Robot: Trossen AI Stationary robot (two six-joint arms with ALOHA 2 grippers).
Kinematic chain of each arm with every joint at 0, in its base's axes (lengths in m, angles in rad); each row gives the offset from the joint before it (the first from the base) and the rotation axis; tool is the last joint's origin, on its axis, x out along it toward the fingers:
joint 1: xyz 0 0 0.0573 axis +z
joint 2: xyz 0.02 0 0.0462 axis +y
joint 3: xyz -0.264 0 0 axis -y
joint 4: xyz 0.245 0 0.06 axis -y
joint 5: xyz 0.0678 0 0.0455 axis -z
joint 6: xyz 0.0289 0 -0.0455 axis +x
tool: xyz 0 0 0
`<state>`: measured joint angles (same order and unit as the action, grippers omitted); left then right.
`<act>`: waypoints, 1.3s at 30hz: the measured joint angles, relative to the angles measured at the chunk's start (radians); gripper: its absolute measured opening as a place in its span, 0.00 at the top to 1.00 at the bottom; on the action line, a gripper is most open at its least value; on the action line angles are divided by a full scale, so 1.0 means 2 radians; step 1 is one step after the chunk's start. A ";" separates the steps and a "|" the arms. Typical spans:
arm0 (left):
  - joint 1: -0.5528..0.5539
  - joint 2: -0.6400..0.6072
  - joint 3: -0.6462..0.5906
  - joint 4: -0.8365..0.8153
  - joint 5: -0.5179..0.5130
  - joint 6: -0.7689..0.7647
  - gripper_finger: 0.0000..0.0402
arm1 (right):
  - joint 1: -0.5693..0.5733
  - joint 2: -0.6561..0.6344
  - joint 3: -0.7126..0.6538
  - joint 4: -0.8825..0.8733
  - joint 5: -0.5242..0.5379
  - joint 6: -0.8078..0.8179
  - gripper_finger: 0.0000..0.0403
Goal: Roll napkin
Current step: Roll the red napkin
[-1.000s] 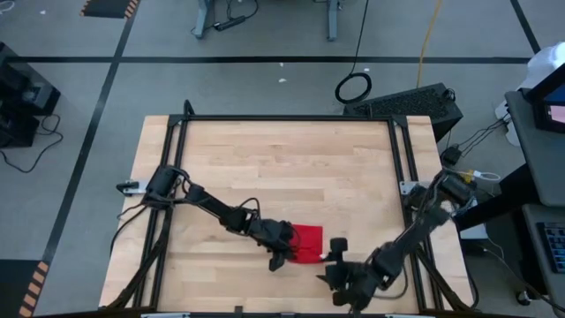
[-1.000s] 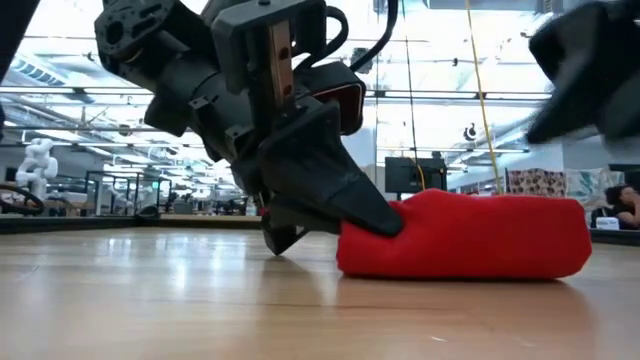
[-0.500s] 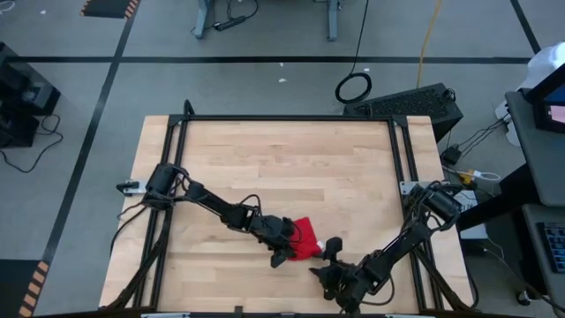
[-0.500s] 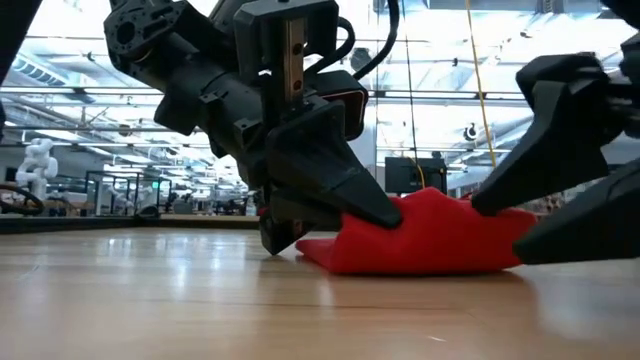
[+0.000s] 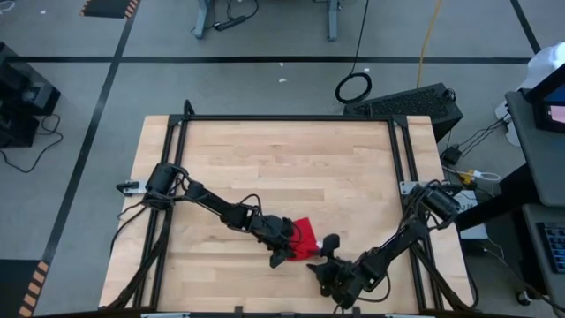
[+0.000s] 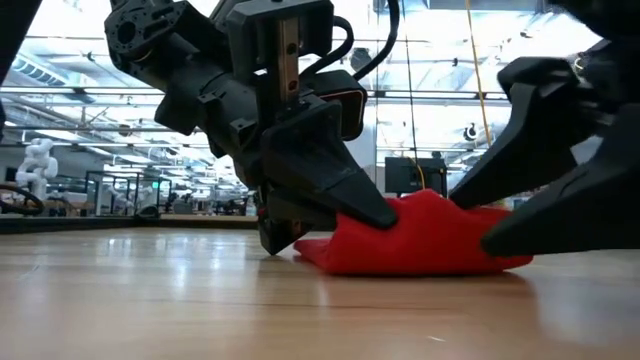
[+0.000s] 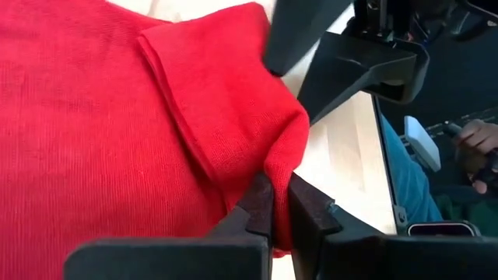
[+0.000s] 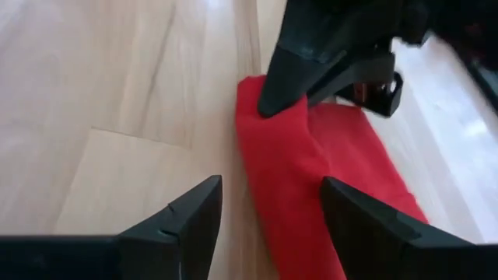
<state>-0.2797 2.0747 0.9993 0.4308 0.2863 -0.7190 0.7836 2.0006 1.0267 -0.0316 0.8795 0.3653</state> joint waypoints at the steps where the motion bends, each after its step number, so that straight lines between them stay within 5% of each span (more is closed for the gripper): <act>1: 0.000 0.000 0.000 0.000 0.000 0.001 0.95 | -0.004 0.000 0.000 -0.003 -0.007 0.006 0.47; 14: -0.003 0.000 -0.001 -0.006 0.005 0.015 0.95 | -0.041 -0.001 0.031 -0.064 -0.101 0.034 0.63; 30: -0.012 0.000 -0.001 -0.011 0.026 0.041 0.94 | -0.033 -0.017 0.088 -0.223 -0.122 0.055 0.57; 39: -0.012 0.000 -0.001 -0.012 0.027 0.049 0.94 | -0.088 -0.021 0.088 -0.203 -0.261 0.034 0.59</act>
<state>-0.3042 2.0743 0.9970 0.4069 0.3401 -0.6220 0.6079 1.9583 1.2028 -0.4384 0.3584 0.4334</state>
